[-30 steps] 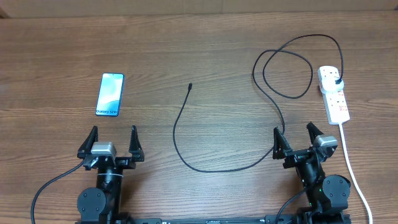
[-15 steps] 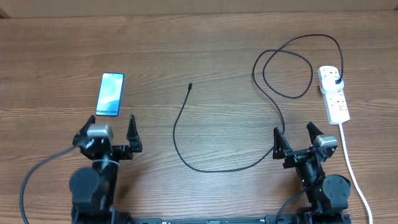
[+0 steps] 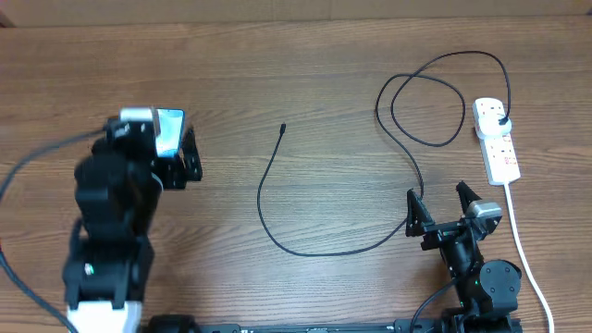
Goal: Plug charger to phone and switch on socket
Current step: 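Move the left gripper forward over the blue phone and lower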
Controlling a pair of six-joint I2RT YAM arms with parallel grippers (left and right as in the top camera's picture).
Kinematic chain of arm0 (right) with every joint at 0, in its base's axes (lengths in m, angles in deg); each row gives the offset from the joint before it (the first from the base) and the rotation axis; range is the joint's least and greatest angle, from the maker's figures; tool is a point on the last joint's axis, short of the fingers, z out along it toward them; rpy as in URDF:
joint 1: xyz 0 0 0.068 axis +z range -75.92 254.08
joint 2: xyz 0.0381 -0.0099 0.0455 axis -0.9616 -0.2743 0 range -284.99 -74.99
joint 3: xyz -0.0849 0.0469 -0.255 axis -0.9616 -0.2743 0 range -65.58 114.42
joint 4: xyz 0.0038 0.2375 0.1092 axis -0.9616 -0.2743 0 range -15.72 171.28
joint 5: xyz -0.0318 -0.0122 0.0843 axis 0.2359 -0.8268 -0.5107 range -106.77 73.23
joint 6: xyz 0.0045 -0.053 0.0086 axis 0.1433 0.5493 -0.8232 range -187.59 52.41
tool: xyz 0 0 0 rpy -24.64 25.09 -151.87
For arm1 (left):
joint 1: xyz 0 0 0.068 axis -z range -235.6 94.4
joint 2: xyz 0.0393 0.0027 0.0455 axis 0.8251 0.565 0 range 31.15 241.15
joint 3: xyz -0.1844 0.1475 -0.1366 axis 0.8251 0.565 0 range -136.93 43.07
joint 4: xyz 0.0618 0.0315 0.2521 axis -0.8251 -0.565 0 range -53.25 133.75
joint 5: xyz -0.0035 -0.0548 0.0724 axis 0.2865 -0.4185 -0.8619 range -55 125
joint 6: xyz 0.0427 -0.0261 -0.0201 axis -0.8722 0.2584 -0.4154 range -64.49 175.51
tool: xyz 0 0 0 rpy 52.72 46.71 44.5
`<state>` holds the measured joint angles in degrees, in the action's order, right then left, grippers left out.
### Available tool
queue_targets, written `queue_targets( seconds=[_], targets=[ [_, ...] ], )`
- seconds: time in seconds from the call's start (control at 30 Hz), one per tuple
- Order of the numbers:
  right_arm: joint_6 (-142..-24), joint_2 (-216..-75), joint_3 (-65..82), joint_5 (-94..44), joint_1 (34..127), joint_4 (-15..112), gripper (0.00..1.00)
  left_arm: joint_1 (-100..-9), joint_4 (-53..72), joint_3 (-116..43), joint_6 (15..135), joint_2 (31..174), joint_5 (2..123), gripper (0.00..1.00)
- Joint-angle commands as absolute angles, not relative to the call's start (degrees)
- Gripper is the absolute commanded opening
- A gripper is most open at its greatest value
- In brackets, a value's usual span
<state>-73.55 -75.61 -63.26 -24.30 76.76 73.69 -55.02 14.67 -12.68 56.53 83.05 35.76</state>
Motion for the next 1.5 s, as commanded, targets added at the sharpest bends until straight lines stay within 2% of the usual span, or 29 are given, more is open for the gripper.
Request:
queue_targets(
  seconds=[0.0,0.2,0.27,0.6,0.7,0.77,0.93,1.23,1.47],
  targets=[
    [-73.5,-75.15,-63.63,-24.49,77.02,73.93,1.0,-55.59,9.05,-23.24,55.17,90.7,38.64,1.0],
    [-73.5,-75.15,-63.63,-24.49,77.02,73.93,1.0,-55.59,-8.33,-41.97,51.69,105.78,43.87,1.0],
    [-73.5,-75.15,-63.63,-24.49,77.02,73.93,1.0,-55.59,-10.14,-44.7,51.63,108.74,43.87,1.0],
    [-73.5,-75.15,-63.63,-24.49,77.02,73.93,1.0,-55.61,-12.18,-45.14,49.97,116.17,43.32,1.0],
    [-73.5,-75.15,-63.63,-24.49,77.02,73.93,1.0,-55.61,-12.61,-45.14,49.95,118.2,41.35,0.96],
    [-73.5,-75.15,-63.63,-24.49,77.02,73.93,1.0,-55.61,-13.18,-45.14,50.38,119.93,39.5,1.0],
    [-73.5,-75.15,-63.63,-24.49,77.02,73.93,1.0,-55.7,-13.27,-45.14,50.45,124.95,36.04,1.0],
    [-73.5,-75.15,-63.63,-24.49,77.02,73.93,1.0,-59.59,-9.36,-45.14,47.67,136.58,36.37,1.0],
    [-73.5,-75.15,-63.63,-24.49,77.02,73.93,1.0,-63.33,-6.14,-45.14,42.86,140.58,41.31,1.0]
  ],
)
